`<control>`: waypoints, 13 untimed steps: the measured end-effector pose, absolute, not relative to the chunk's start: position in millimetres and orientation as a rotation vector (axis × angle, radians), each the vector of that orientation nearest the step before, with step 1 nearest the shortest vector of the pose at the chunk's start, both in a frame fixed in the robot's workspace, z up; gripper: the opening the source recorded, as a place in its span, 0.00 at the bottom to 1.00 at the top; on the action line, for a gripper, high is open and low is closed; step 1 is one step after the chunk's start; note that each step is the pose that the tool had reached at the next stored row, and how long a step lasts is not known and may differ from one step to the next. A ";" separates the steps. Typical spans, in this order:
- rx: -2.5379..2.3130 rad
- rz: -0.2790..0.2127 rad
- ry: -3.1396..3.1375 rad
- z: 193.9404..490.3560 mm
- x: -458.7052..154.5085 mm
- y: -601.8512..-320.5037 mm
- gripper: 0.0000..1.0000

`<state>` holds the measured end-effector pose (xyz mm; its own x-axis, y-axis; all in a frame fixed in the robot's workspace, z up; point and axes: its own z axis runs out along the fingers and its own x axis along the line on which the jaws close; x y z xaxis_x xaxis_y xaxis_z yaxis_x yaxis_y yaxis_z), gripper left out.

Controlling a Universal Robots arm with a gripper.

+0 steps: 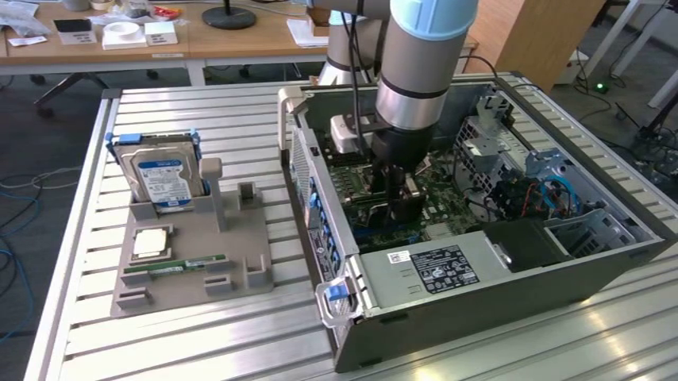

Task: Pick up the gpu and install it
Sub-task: 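Insert the gpu into the slot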

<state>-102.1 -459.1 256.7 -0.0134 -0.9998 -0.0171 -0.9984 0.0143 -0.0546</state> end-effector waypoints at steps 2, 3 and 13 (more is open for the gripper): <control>-2.170 -0.042 2.201 259.1 -102.1 -459.1 0.69; -2.170 -0.042 2.201 260.8 -102.1 -459.1 0.69; -2.170 -0.041 2.201 278.1 -102.1 -459.1 0.69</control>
<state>-102.1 -459.1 278.1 -0.0134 -0.9998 -0.0172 -0.9984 0.0143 -0.0546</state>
